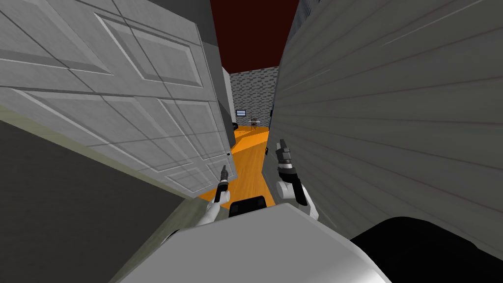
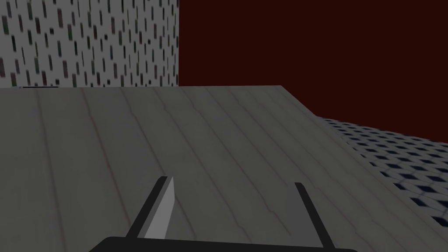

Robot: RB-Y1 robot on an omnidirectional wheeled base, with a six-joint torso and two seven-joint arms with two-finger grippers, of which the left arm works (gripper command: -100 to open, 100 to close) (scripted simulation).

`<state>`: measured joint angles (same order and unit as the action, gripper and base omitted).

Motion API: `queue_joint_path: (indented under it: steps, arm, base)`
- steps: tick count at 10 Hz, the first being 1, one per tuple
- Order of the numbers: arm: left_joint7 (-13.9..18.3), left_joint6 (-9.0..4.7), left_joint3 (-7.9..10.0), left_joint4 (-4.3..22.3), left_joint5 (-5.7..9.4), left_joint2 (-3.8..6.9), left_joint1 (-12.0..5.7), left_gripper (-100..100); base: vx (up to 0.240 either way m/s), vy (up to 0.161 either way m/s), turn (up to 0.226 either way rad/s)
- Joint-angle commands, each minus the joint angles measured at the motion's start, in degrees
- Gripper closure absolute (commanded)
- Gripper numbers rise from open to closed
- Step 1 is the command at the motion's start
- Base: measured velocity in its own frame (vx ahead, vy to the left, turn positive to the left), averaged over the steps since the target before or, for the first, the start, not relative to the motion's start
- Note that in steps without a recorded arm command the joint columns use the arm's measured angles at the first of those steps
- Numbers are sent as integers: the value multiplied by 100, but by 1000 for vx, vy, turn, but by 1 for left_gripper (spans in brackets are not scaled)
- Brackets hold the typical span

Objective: Push the door open

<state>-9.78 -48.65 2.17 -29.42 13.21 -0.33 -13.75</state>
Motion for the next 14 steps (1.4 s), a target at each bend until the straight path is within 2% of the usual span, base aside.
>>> queue_joint_path:
  steps: [1, 4, 7, 9, 12, 13, 14]
  arm:
    - [-2, -19, 8, 7, 4, 93, 5, -100]
    - [-7, -55, 22, 19, 12, 192, 13, -100]
    - [-14, -105, 43, 37, 23, 229, 25, -100]
    - [-17, -134, 54, 47, 30, 199, 32, -100]
    - [-23, -180, 73, 63, 40, 61, 43, -100]
    - [-23, -177, 71, 82, 39, 90, 29, -100]
    - [-23, -177, 71, 82, 39, 90, 29, 100]
  base:
    - [109, 13, -18]
    - [213, 28, -14]
    - [215, 42, -20]
    - [244, 37, -27]
    - [234, 21, -27]
    - [82, -2, 16]
    - [-16, -2, -11]
